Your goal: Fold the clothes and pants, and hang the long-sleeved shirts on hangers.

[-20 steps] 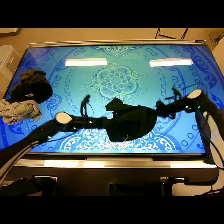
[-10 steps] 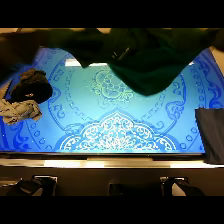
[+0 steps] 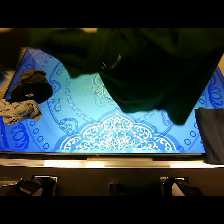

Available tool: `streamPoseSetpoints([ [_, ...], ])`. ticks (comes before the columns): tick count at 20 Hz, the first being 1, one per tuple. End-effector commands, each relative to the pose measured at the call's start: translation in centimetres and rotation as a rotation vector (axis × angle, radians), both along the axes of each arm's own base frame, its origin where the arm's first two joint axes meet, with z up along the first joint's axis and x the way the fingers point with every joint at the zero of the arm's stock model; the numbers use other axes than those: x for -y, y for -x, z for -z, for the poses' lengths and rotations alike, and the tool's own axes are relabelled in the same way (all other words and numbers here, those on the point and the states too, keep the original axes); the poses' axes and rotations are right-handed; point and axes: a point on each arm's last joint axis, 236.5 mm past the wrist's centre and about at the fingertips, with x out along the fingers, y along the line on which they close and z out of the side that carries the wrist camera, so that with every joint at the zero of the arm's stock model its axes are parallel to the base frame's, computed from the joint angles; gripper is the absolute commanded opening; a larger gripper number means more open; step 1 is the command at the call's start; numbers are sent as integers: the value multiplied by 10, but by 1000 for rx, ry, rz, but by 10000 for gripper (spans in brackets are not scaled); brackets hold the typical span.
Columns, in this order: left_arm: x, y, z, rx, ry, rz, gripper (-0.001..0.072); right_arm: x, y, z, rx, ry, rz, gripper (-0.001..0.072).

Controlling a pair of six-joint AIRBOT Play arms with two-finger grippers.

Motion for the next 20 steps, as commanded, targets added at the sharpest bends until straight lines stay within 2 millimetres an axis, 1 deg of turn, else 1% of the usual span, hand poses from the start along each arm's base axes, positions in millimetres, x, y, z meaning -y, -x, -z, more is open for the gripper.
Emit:
streamPoseSetpoints([
  [1, 25, -32, 140, -370, -66, 57, 22, 8, -63, 91, -289, -42, -51, 45],
  [2, 33, -35, 191, -499, -86, 75, 23, 7, -92, 129, -380, -76, -73, 45],
  [3, 40, -34, 243, -639, -92, 82, 23, 1, -120, 170, -471, -108, -98, 45],
  [4, 46, -30, 288, -765, -97, 86, 24, -12, -140, 211, -567, -145, -128, 45],
  [5, 52, -23, 324, -856, -116, 94, 24, -31, -157, 257, -675, -183, -162, 45],
  [6, 57, -14, 351, -925, -146, 112, 24, -50, -166, 299, -768, -200, -190, 45],
  [7, 62, -4, 374, -989, -176, 136, 24, -69, -170, 339, -859, -210, -213, 46],
  [8, 64, 2, 386, -1032, -193, 155, 24, -83, -171, 372, -936, -222, -222, 46],
  [9, 63, 5, 391, -1049, -201, 164, 24, -96, -170, 400, -1005, -237, -222, 50],
  [10, 61, 3, 390, -1048, -198, 159, 24, -102, -169, 417, -1054, -254, -211, 144],
  [11, 58, -1, 387, -1041, -191, 150, 24, -104, -166, 427, -1088, -265, -206, 482],
  [12, 53, -6, 383, -1023, -189, 143, 24, -98, -163, 427, -1095, -246, -220, 608],
  [13, 48, -11, 378, -1010, -179, 129, 24, -83, -156, 422, -1107, -227, -221, 610],
  [14, 41, -17, 372, -999, -166, 111, 24, -60, -145, 416, -1131, -198, -219, 612],
  [15, 34, -22, 368, -983, -160, 96, 24, -30, -129, 413, -1180, -168, -192, 612],
  [16, 26, -26, 365, -967, -160, 82, 24, 7, -109, 413, -1254, -136, -137, 613],
  [17, 20, -29, 364, -968, -151, 70, 24, 37, -87, 414, -1329, -120, -80, 613],
  [18, 15, -31, 364, -973, -146, 61, 24, 57, -61, 416, -1400, -121, -42, 613],
  [19, 11, -31, 364, -974, -147, 58, 25, 70, -35, 423, -1453, -138, -3, 613],
  [20, 9, -31, 365, -966, -162, 66, 25, 73, -9, 435, -1492, -153, 33, 614],
])
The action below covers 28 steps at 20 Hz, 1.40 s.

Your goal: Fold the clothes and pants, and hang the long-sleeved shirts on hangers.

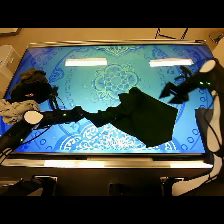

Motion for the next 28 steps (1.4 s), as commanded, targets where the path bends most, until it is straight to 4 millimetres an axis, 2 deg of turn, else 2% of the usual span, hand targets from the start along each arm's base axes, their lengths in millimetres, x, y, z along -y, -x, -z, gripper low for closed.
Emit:
streamPoseSetpoints([
  [1, -11, -1, 0, 12, -18, 18, 25, 34, 107, 31, -234, 59, 63, 662],
  [2, -10, 1, 1, 10, -19, 27, 25, 25, 138, 48, -263, 55, 51, 712],
  [3, -9, 3, 1, 6, -18, 33, 25, 10, 168, 63, -295, 24, 53, 712],
  [5, -9, 4, 1, 4, -18, 37, 25, -19, 204, 83, -313, -51, 97, 712],
  [6, -9, 4, 1, 4, -18, 37, 25, -33, 209, 91, -291, -92, 141, 712],
  [8, -9, 3, 1, 4, -18, 37, 25, -51, 205, 104, -239, -155, 225, 710],
  [11, -9, 3, 1, 4, -17, 36, 25, -61, 192, 113, -187, -201, 316, 709],
  [13, -9, 3, 1, 5, -17, 36, 25, -63, 181, 114, -152, -221, 363, 662],
  [14, -9, 3, 1, 5, -18, 36, 24, -64, 174, 112, -132, -234, 376, 562],
  [15, -9, 3, 1, 6, -18, 35, 24, -64, 169, 112, -119, -241, 395, 410],
  [16, -10, 2, 0, 11, -18, 29, 25, -64, 166, 111, -111, -248, 408, 180],
  [17, -10, 0, -1, 20, -19, 22, 24, -66, 164, 109, -111, -259, 411, 46],
  [18, -12, -4, -7, 47, -25, 24, 24, -67, 161, 103, -89, -270, 376, 45],
  [19, -13, -11, -21, 121, -45, 46, 24, -67, 154, 91, -46, -276, 311, 45],
  [20, -16, -21, -45, 215, -62, 54, 23, -63, 141, 69, 27, -269, 236, 45],
  [21, -24, -37, -84, 322, -61, 19, 23, -54, 121, 41, 116, -238, 179, 45],
  [22, -38, -53, -132, 438, -51, -44, 22, -39, 93, -1, 251, -174, 134, 45],
  [23, -58, -67, -194, 584, -41, -126, 23, -22, 64, -54, 414, -92, 112, 45],
  [24, -81, -71, -259, 720, -21, -215, 22, -4, 36, -128, 626, 7, 105, 45],
  [25, -106, -64, -329, 866, 3, -306, 22, 10, 20, -209, 846, 104, 107, 45],
  [26, -128, -48, -388, 993, 12, -370, 23, 21, 20, -301, 1090, 207, 125, 45],
  [27, -145, -24, -439, 1107, 7, -413, 22, 27, 34, -380, 1293, 292, 156, 45],
  [28, -156, 3, -476, 1194, -6, -435, 22, 27, 62, -447, 1459, 343, 201, 45],
])
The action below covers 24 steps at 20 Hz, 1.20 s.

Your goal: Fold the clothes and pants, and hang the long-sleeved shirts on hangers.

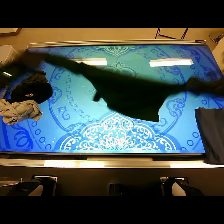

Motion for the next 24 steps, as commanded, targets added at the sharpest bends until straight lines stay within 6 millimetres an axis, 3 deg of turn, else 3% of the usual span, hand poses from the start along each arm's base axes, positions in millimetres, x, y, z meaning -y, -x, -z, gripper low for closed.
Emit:
streamPoseSetpoints([
  [1, -51, 82, -156, 368, -11, -157, 23, 13, 74, -248, 617, 211, 181, 45],
  [2, -50, 102, -165, 390, -37, -154, 23, 4, 100, -272, 679, 198, 188, 45],
  [3, -44, 121, -168, 399, -65, -140, 23, -3, 118, -283, 705, 180, 191, 45],
  [5, -39, 145, -163, 399, -160, -148, 23, -12, 138, -282, 697, 186, 176, 45],
  [8, -49, 163, -155, 369, -245, -223, 23, -18, 146, -273, 660, 194, 156, 45],
  [10, -63, 159, -128, 255, -304, -275, 23, -19, 140, -255, 585, 185, 139, 45],
  [11, -68, 153, -106, 168, -340, -280, 22, -19, 131, -235, 507, 185, 118, 45],
  [12, -71, 142, -75, 57, -361, -266, 23, -18, 119, -208, 397, 172, 91, 45],
  [14, -71, 116, -2, -153, -360, -207, 23, -15, 83, -131, 132, 115, 22, 44],
  [17, -71, 64, 119, -399, -316, -152, 22, -15, 1, -5, -121, 4, -34, 44],
  [20, -71, 4, 232, -550, -242, -167, 23, -45, -75, 117, -265, -63, -46, 45],
  [22, -76, -33, 292, -641, -200, -197, 24, -64, -112, 174, -331, -160, 14, 45],
  [24, -74, -56, 343, -751, -121, -199, 25, -74, -137, 204, -367, -322, 110, 45],
])
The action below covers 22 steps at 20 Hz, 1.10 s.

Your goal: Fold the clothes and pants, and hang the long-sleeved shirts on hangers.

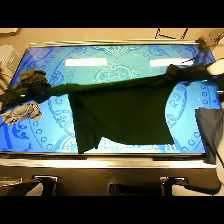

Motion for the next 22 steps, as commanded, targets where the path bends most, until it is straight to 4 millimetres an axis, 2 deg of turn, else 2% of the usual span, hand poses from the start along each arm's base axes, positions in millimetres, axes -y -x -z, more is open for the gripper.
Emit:
streamPoseSetpoints([
  [1, 5, -39, 103, -168, 137, -88, 25, -25, -48, 75, -100, -238, 186, 46],
  [3, 18, -45, 134, -248, 242, -114, 26, -25, -54, 93, -135, -282, 232, 47],
  [4, 26, -46, 143, -274, 288, -124, 28, -26, -53, 101, -153, -279, 230, 51],
  [5, 32, -45, 148, -294, 314, -124, 60, -26, -52, 104, -164, -280, 228, 73],
  [6, 34, -44, 149, -301, 318, -118, 139, -21, -52, 102, -163, -282, 235, 140],
  [7, 33, -42, 144, -307, 314, -96, 381, -11, -50, 96, -169, -284, 234, 262],
  [8, 30, -39, 137, -311, 292, -40, 649, 6, -44, 85, -163, -266, 202, 421],
  [9, 21, -31, 129, -333, 257, 45, 707, 28, -33, 75, -164, -224, 153, 546],
  [10, 8, -19, 125, -381, 242, 93, 707, 60, -11, 74, -209, -163, 120, 587],
  [11, -8, -1, 125, -453, 238, 115, 703, 96, 18, 82, -298, -106, 133, 586],
  [12, -19, 18, 130, -525, 248, 130, 631, 132, 54, 95, -425, -59, 167, 580],
  [13, -27, 39, 140, -602, 258, 139, 504, 155, 87, 106, -543, -40, 196, 569],
  [14, -28, 52, 152, -650, 276, 139, 501, 170, 113, 115, -627, -47, 211, 568],
  [16, -9, 65, 175, -683, 318, 180, 501, 176, 138, 123, -703, -92, 218, 567],
  [18, 20, 64, 190, -673, 371, 225, 497, 167, 149, 128, -742, -102, 175, 566],
  [22, 61, 34, 200, -593, 442, 244, 486, 155, 145, 129, -729, -101, 126, 566],
])
